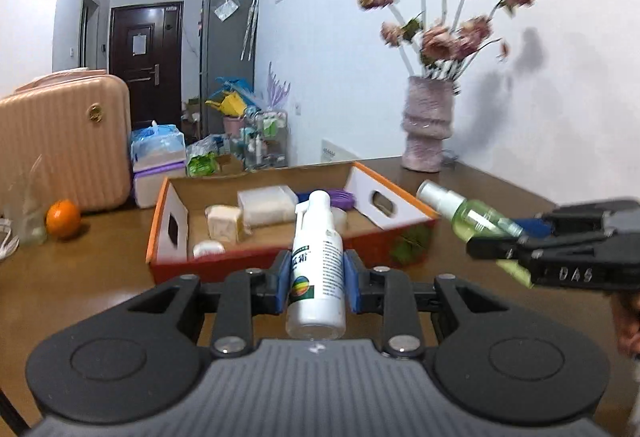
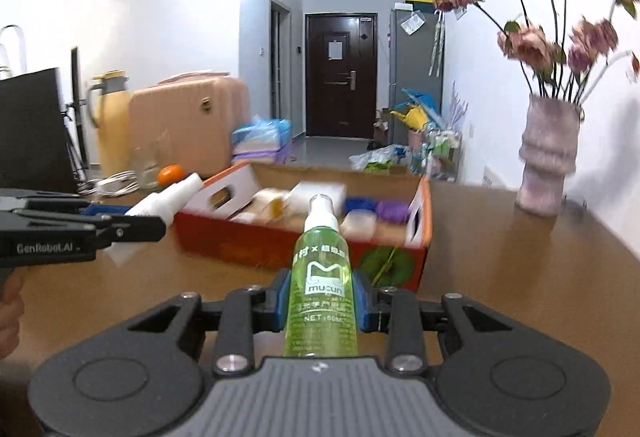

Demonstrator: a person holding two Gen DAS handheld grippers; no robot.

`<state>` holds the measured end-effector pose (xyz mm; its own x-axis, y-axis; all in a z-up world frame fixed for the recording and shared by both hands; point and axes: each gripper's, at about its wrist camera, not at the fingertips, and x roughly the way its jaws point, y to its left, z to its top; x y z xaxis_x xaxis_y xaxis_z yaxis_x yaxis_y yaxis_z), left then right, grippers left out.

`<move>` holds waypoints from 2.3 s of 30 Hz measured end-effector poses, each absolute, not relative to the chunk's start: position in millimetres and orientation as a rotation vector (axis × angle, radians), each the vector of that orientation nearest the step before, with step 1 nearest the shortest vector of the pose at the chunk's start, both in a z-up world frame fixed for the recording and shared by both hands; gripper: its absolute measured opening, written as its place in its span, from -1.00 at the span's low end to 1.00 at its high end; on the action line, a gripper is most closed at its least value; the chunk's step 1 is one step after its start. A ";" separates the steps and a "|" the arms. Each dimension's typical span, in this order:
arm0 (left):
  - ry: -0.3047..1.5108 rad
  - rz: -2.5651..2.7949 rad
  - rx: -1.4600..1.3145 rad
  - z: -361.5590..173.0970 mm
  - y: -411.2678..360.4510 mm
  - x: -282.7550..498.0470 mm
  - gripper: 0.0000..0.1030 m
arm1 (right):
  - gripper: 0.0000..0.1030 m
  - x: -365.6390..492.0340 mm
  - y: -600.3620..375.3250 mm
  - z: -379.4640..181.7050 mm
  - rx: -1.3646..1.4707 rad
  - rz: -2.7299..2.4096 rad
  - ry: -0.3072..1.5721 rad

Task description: Organize rigid objects

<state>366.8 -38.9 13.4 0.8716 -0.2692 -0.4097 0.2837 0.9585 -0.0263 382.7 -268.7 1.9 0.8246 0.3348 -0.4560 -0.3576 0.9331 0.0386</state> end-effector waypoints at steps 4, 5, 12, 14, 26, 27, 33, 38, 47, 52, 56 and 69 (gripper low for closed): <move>0.506 -0.305 0.029 18.0 -46.5 450.7 -0.46 | -0.41 468.6 -265.4 6.6 -0.083 0.340 0.561; 0.537 -0.311 0.039 16.6 -49.7 473.7 -0.46 | -0.41 491.2 -262.7 6.4 -0.097 0.337 0.592; 0.733 -0.355 0.051 -19.6 -57.6 582.9 -0.46 | -0.41 589.8 -225.0 -22.7 -0.324 0.293 0.760; 0.773 -0.364 0.045 -29.6 -58.9 603.7 -0.46 | -0.45 604.5 -218.2 -32.0 -0.357 0.287 0.786; 0.793 -0.348 0.027 -33.6 -52.4 617.1 0.12 | -0.72 624.3 -228.9 -38.7 -0.247 0.308 0.789; 0.791 -0.338 0.025 -30.4 -49.2 615.9 0.13 | -0.72 623.7 -230.8 -35.0 -0.222 0.320 0.796; 0.710 -0.228 0.041 -3.1 -34.0 585.5 0.56 | -0.30 607.2 -245.7 -11.2 -0.042 0.389 0.801; 0.592 -0.122 0.085 22.2 -22.7 537.4 0.86 | 0.03 570.6 -252.1 12.7 0.001 0.366 0.768; 0.344 -0.029 0.069 47.9 -3.5 437.3 1.00 | 0.65 474.6 -249.4 51.6 -0.044 0.319 0.503; 0.200 -0.008 0.065 35.8 1.8 385.6 1.00 | 0.71 419.0 -250.0 54.9 -0.083 0.276 0.326; 0.185 -0.032 0.016 26.0 8.5 352.1 1.00 | 0.83 376.2 -252.8 46.6 -0.040 0.248 0.241; 0.149 0.085 -0.003 -15.7 23.8 202.1 1.00 | 0.95 231.5 -249.8 3.3 -0.001 0.226 0.132</move>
<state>202.1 23.8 -15.7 0.9853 0.0842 -0.1486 -0.0847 0.9964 0.0032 231.5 -249.8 3.3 0.9659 0.2237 -0.1304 -0.2239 0.9745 0.0134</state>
